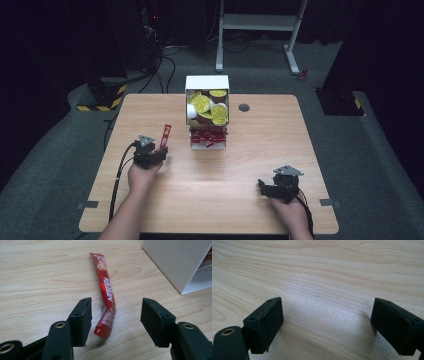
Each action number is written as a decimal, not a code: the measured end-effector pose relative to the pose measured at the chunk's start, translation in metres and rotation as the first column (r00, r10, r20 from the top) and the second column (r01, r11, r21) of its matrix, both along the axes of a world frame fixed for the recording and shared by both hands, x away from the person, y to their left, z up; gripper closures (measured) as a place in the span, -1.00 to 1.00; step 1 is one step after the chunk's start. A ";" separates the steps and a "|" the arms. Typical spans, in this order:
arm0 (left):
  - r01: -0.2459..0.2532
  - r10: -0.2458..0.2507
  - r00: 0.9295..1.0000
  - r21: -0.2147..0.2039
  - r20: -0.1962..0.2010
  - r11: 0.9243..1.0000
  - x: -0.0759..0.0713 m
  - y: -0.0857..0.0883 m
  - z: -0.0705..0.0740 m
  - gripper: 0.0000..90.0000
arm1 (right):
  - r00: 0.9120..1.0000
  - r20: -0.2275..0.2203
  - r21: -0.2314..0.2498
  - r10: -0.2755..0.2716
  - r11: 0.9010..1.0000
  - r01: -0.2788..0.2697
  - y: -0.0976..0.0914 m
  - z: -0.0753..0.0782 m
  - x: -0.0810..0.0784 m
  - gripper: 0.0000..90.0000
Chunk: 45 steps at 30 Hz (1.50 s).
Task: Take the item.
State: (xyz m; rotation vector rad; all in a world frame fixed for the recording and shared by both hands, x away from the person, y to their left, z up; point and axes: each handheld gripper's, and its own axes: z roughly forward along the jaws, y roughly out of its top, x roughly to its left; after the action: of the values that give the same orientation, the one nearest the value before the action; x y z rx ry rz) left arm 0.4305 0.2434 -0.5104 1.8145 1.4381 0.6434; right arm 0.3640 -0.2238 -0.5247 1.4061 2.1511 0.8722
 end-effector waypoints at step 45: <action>0.124 -0.121 0.991 -0.041 0.053 0.991 -0.065 0.021 0.028 -0.06 | 1.000 0.001 0.000 -0.002 1.000 0.002 0.000 0.000 0.000 -0.76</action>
State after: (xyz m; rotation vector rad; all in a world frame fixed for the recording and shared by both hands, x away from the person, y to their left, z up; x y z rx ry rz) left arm 0.3654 0.2643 -0.4827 1.8234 1.2866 0.5870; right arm 0.3639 -0.2237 -0.5247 1.4073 2.1480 0.8716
